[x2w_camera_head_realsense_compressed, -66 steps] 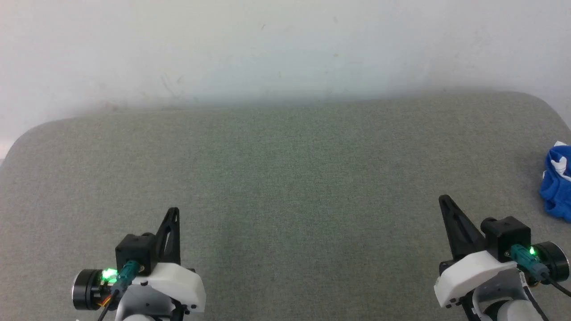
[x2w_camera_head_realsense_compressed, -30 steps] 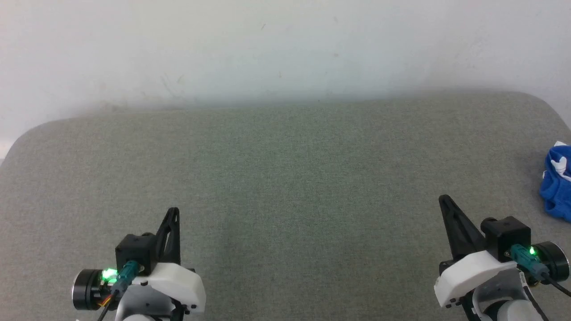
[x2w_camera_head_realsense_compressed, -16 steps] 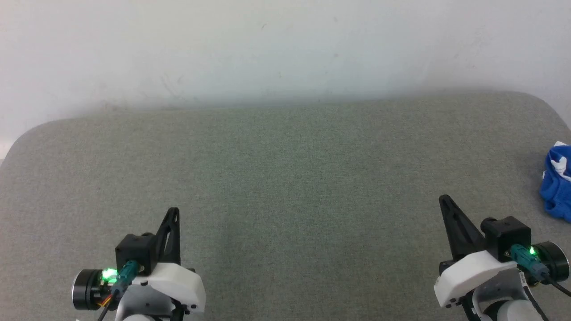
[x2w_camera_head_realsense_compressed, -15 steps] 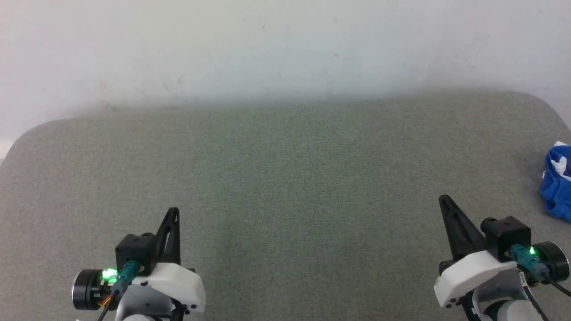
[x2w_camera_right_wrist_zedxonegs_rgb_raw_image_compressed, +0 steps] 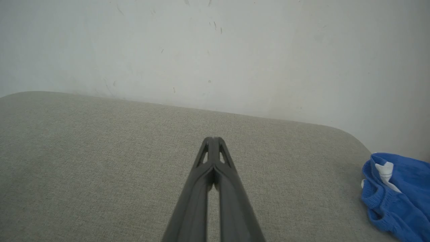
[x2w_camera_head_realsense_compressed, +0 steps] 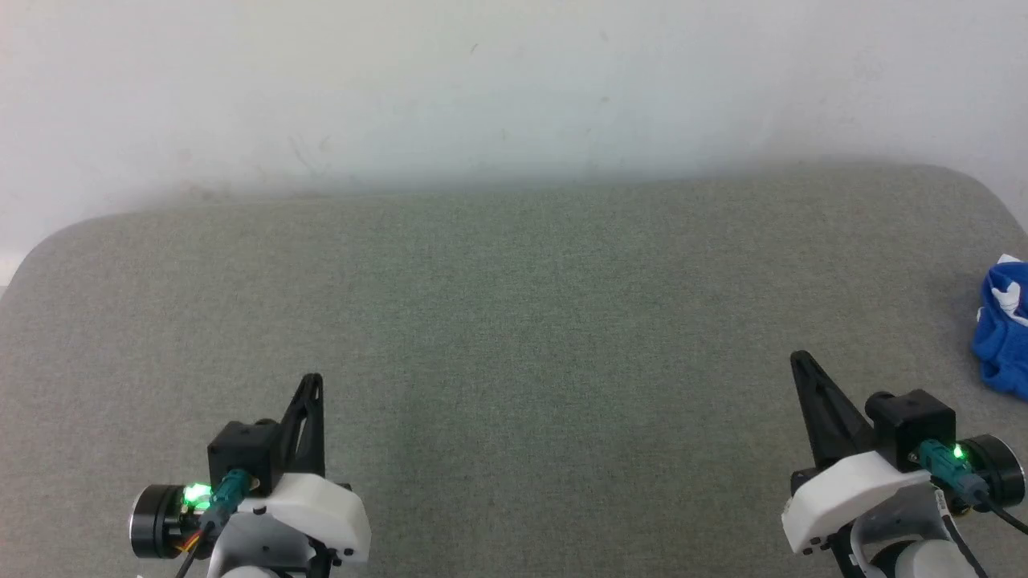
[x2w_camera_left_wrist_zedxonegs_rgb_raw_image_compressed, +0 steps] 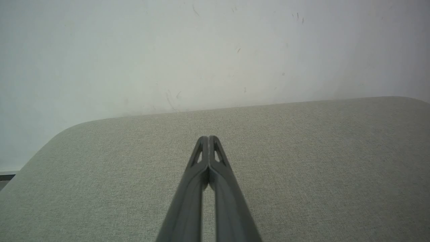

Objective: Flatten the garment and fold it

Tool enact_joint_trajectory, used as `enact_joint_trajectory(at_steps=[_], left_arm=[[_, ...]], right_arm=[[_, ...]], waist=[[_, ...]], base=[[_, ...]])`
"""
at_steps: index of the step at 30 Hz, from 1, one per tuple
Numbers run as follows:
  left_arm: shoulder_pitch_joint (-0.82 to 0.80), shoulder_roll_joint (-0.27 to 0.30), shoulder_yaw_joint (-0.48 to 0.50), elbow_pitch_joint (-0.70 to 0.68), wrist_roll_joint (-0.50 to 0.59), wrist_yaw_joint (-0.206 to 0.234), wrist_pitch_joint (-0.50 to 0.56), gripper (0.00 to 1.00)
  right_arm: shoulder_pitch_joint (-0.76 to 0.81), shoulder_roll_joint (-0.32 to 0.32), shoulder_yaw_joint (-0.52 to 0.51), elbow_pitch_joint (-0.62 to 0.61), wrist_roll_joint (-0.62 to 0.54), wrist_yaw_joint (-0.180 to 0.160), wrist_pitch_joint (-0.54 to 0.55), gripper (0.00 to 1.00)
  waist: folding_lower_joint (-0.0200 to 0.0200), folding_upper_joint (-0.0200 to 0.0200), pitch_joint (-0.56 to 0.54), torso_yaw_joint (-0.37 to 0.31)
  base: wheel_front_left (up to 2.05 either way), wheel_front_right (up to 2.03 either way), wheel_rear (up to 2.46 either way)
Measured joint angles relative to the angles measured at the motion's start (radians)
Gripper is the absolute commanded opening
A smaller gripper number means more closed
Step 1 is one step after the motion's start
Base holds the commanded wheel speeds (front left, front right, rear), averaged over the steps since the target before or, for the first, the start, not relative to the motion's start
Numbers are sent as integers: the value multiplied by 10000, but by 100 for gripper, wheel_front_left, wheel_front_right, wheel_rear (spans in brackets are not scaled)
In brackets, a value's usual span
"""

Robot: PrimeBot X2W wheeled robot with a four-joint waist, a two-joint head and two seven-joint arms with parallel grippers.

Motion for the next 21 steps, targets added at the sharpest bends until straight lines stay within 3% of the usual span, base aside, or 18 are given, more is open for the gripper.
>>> enact_joint_trajectory(at_steps=[21], left_arm=[[-1,0,0,0,0,0,0,0]], right_arm=[[-1,2,0,0,0,0,0,0]], waist=[[0,0,0,0]], base=[[0,0,0]])
